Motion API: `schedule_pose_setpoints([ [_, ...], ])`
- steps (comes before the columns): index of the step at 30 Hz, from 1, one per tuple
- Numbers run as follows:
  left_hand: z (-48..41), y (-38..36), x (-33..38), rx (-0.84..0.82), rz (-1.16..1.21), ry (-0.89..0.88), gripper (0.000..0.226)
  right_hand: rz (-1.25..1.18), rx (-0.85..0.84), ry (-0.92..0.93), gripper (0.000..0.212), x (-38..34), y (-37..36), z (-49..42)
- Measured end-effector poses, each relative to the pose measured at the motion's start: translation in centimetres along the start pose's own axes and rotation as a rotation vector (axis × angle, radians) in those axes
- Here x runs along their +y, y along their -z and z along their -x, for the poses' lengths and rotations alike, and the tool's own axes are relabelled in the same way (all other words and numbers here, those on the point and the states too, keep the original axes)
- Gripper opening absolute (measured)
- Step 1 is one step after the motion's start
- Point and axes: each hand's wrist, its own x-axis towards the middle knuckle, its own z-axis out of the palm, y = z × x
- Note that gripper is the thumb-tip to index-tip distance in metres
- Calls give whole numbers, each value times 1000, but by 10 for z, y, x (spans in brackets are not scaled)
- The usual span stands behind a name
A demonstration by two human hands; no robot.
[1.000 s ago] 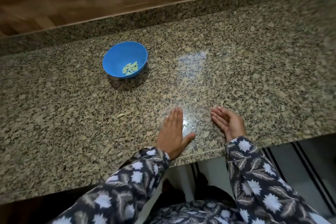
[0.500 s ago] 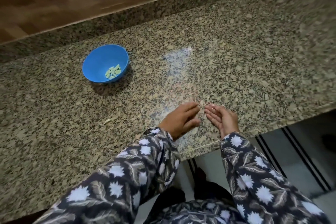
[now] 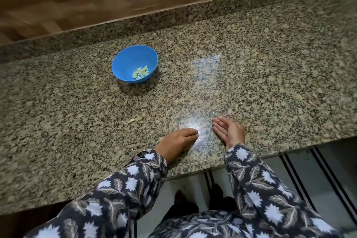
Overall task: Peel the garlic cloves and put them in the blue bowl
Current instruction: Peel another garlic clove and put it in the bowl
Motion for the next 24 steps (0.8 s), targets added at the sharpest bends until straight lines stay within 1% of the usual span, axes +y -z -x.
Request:
schedule_pose_setpoints([
  [2,7,-4,-5,64,-50,-37,37,13,-9,-10,30,2,-1,2],
  [4,13,-9,-11,113,-82,-8,37,23,-13,-6,31,5,-2,3],
  [5,14,-8,-11,104,-87,30,36,23,-26,-10,31,6,-2,4],
  [6,14,-7,-8,91,-100,91,33,29,-52,-14,31,8,-3,6],
  [7,11,-3,-4,86,-91,193,27,51,-88,-19,31,10,-4,8],
  [8,6,3,0,88,-36,359,21,76,-131,-28,31,14,-5,9],
  [9,1,10,2,127,97,586,19,95,-177,-46,31,17,-7,11],
  [10,-4,16,3,187,307,828,18,101,-218,-76,31,20,-10,13],
  [11,-10,21,3,208,604,1005,17,103,-252,-111,32,23,-13,15],
  [12,-15,26,6,229,891,1080,16,96,-284,-147,32,26,-15,17],
  [13,-19,29,11,241,1039,1072,15,79,-315,-187,32,27,-17,18],
  [14,-21,32,20,243,1062,1029,15,54,-345,-226,30,29,-18,19],
  [15,-22,31,27,255,968,971,15,26,-366,-263,29,29,-19,20],
  [18,-19,18,42,324,469,764,27,-59,-386,-346,23,29,-18,18],
  [20,-15,10,42,349,264,655,32,-86,-373,-379,19,29,-18,15],
  [22,-9,5,39,396,255,608,35,-92,-376,-399,16,28,-17,13],
  [24,-6,3,37,496,247,549,35,-87,-392,-409,14,28,-15,12],
])
